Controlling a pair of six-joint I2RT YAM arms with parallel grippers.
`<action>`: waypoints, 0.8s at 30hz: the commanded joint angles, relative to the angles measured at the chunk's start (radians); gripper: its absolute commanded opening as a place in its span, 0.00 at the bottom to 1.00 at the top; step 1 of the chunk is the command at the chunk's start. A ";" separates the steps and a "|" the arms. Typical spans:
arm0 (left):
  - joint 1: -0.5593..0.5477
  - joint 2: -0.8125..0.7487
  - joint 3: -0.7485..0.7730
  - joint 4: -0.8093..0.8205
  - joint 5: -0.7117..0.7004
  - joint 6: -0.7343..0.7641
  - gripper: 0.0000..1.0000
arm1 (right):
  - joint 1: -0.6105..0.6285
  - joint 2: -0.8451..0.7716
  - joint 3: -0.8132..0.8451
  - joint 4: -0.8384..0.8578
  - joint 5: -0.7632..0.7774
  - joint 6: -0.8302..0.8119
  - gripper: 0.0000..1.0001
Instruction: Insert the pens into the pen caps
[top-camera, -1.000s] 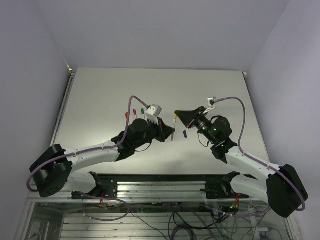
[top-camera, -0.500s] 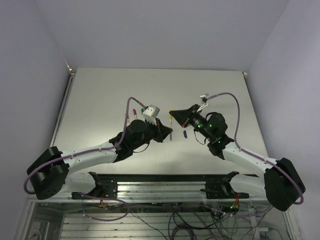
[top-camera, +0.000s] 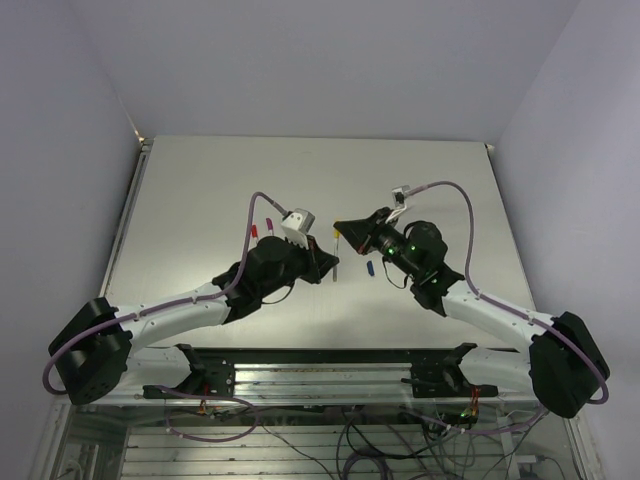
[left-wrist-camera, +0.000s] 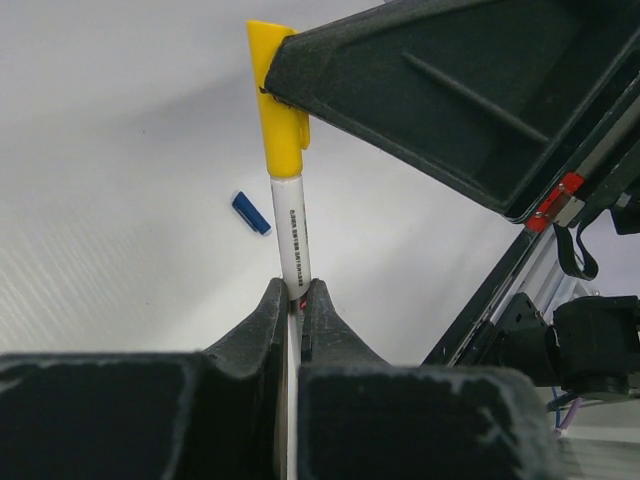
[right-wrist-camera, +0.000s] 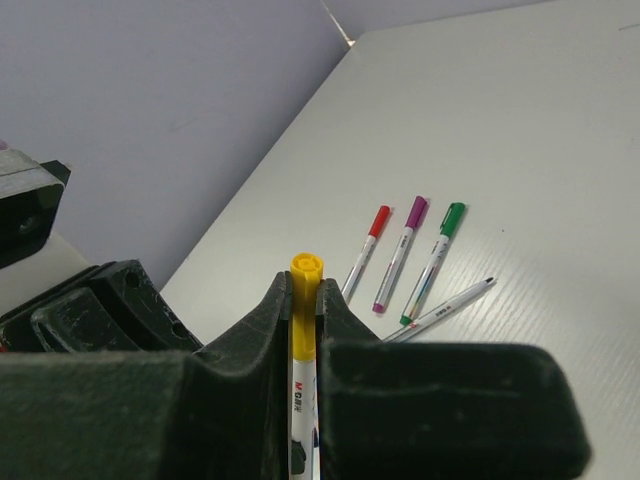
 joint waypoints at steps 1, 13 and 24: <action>0.025 -0.043 0.044 0.216 -0.024 0.012 0.07 | 0.030 0.042 0.012 -0.232 -0.074 -0.055 0.00; 0.066 -0.063 0.090 0.135 -0.092 0.077 0.07 | 0.063 0.105 0.067 -0.365 -0.087 -0.103 0.00; 0.094 -0.008 0.113 0.127 0.013 0.045 0.07 | 0.084 0.129 0.091 -0.361 -0.019 -0.116 0.00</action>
